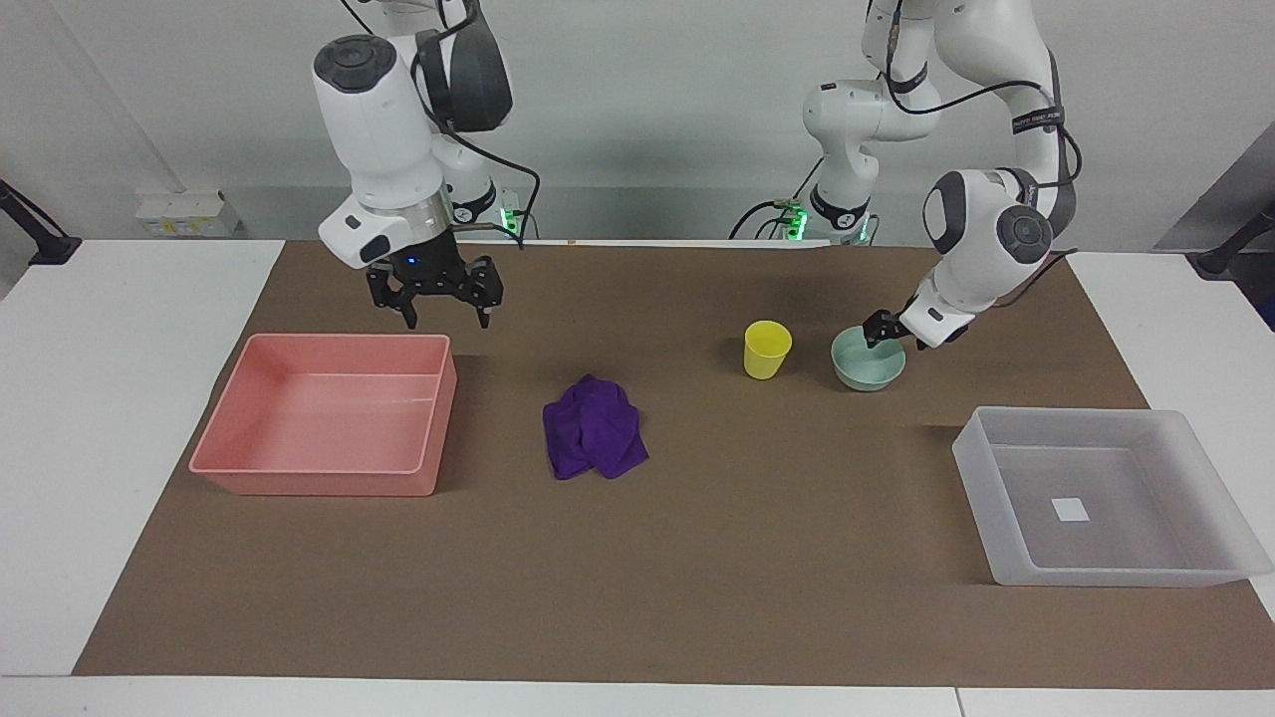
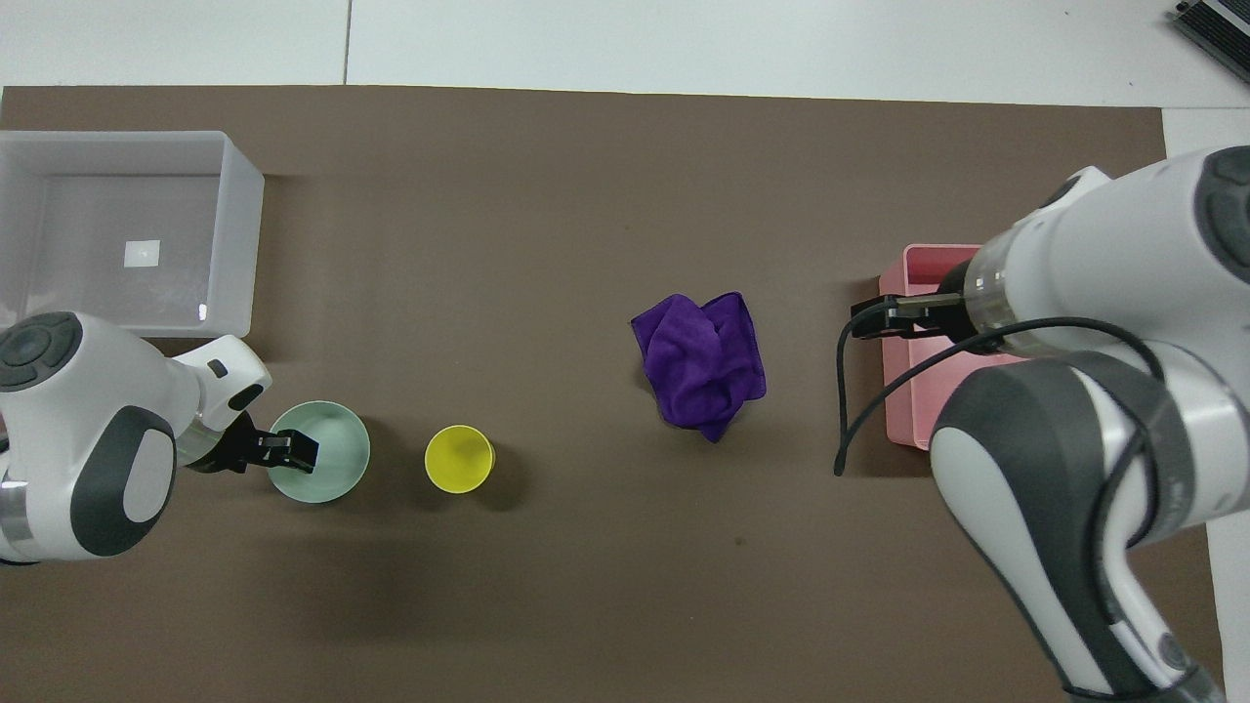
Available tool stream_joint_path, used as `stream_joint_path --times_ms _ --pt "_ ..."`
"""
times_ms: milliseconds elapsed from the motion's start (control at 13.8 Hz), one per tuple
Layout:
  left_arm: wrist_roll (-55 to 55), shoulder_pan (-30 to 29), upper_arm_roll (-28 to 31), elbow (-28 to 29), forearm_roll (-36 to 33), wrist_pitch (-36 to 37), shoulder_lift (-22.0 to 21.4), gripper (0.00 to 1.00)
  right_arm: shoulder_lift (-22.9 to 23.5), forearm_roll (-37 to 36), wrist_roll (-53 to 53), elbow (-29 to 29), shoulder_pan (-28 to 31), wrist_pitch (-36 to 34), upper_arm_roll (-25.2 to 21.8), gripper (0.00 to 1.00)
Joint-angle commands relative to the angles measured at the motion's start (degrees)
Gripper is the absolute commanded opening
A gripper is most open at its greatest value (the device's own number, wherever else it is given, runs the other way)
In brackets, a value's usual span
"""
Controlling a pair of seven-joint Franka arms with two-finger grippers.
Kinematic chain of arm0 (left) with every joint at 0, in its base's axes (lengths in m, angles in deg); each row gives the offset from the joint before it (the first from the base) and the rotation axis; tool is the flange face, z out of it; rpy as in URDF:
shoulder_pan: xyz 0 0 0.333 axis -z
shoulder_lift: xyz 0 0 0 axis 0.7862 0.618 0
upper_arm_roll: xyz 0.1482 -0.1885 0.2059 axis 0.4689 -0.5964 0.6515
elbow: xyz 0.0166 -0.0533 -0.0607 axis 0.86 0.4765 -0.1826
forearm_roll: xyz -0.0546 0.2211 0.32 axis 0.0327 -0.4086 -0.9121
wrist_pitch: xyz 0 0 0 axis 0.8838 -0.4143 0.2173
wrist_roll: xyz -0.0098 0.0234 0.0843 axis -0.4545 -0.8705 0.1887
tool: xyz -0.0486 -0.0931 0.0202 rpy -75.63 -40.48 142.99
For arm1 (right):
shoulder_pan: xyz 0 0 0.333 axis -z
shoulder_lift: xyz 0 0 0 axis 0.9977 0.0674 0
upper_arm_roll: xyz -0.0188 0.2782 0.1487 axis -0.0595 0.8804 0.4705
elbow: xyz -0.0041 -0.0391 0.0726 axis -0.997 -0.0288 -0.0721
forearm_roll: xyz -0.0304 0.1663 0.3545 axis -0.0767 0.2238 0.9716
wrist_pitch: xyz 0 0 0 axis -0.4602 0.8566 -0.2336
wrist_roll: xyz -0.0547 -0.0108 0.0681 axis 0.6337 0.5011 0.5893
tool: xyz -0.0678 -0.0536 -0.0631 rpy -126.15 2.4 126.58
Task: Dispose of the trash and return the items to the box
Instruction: 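Reach the green bowl with the left gripper while the right gripper reaches the cloth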
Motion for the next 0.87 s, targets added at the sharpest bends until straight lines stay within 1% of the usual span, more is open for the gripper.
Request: stream_joint_path --times_ms 0,72,217,362,435,580,725,797 --pt "0.6 0.4 0.5 0.3 0.6 -1.2 -0.3 0.16 1.0 1.3 1.0 -3.6 -0.9 6.3 0.1 1.00" --pt "0.7 0.2 0.6 -1.1 0.6 -0.7 1.9 0.00 2.0 1.3 0.6 -4.2 -2.1 8.0 0.1 1.00" --pt "0.9 0.0 0.6 -3.0 0.6 -0.9 5.4 0.00 4.7 1.4 -2.1 -4.6 -4.8 9.5 0.0 1.00" --pt "0.5 -0.3 0.6 -4.7 0.6 1.1 5.6 0.00 6.9 1.0 -2.4 -5.8 -7.2 14.6 0.0 1.00" --pt "0.4 -0.8 0.8 -7.5 0.6 5.7 5.5 0.00 7.8 0.5 -2.9 -7.1 -7.8 18.0 0.0 1.00" --pt "0.5 -3.3 0.7 -16.9 0.6 16.7 6.6 0.00 10.5 0.4 -4.0 -8.5 -9.6 24.7 0.0 1.00" --pt "0.4 -3.6 0.8 -26.4 0.6 26.3 8.5 0.00 15.0 -0.8 -5.4 -8.4 -10.6 30.6 -0.1 1.00" --pt "0.3 -3.7 0.8 -29.9 0.7 29.7 8.8 0.00 16.3 -2.4 -6.5 -8.4 -10.7 32.6 -0.1 1.00"
